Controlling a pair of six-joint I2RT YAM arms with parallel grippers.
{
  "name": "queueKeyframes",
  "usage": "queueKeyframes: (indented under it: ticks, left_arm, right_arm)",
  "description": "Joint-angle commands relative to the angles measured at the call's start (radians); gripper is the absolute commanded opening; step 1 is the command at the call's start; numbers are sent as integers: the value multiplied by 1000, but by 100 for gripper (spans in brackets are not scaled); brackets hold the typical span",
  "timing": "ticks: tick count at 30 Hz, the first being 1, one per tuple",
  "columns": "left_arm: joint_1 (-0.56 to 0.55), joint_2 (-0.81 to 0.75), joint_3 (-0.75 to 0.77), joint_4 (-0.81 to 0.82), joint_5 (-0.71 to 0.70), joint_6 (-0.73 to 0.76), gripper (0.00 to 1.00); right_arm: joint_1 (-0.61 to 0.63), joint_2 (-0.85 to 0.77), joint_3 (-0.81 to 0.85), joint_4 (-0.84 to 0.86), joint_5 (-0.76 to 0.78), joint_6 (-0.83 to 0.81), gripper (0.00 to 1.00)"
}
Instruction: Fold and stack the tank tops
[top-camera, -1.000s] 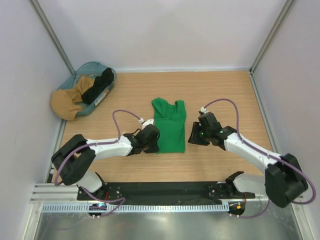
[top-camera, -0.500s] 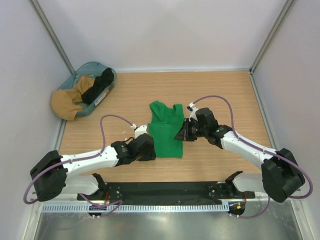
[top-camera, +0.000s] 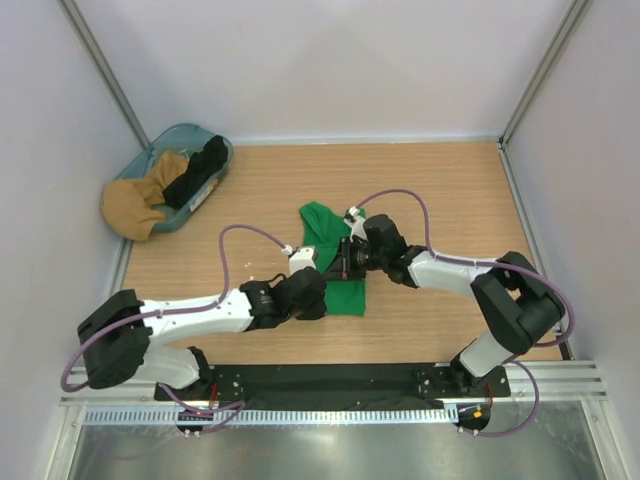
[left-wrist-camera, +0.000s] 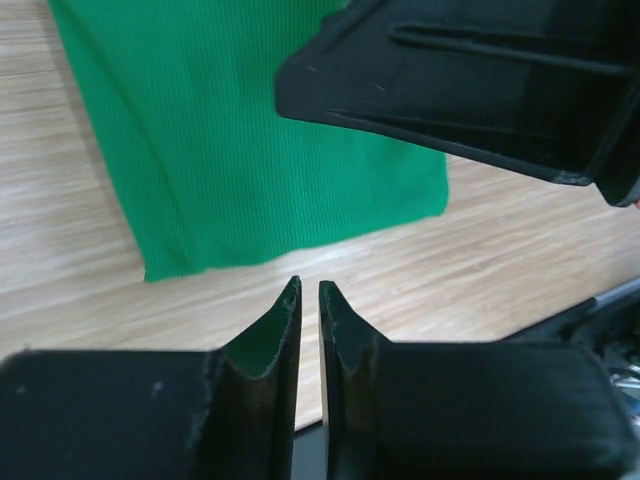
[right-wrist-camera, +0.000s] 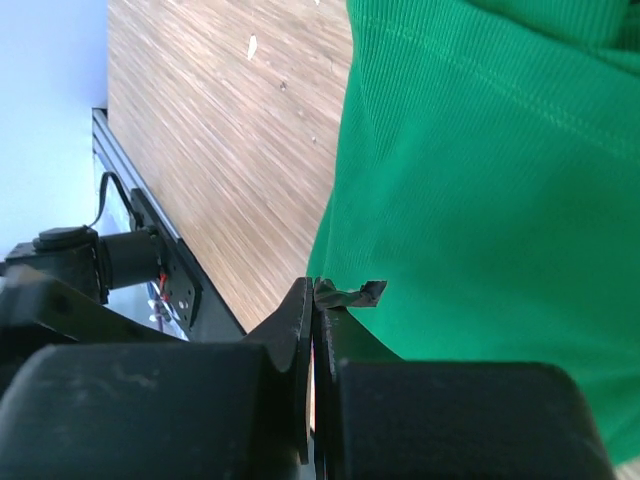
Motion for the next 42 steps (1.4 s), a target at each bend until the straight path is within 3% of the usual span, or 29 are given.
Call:
queueKeyframes:
  ticks: [1,7,12,23,27,34,42]
  left_arm:
    - [16,73,18,146,-19,15,11]
    - [47,195,4,249,-11,7,2]
    - [58,274,3,214,-2,-45,0]
    - [56,402,-80,263,93,-134,0]
    - [56,366,-131,280,110,-152,0]
    - [44,294,-207,280,139,-171,0]
    - [32,220,-195,182,149,-142,0]
  right_arm:
    - [0,54,44,146,-37,33,1]
    - [0,172,30,272,-74,73,1]
    - [-3,243,21,323,-79,77,1]
    - [-76,376,154,240,-62,2,1]
    - [-101,433,283,87,-56,-56,1]
    - [-156,560,464,-22,-100,-67,1]
    - [-156,543,593,-114,-90,-93,1]
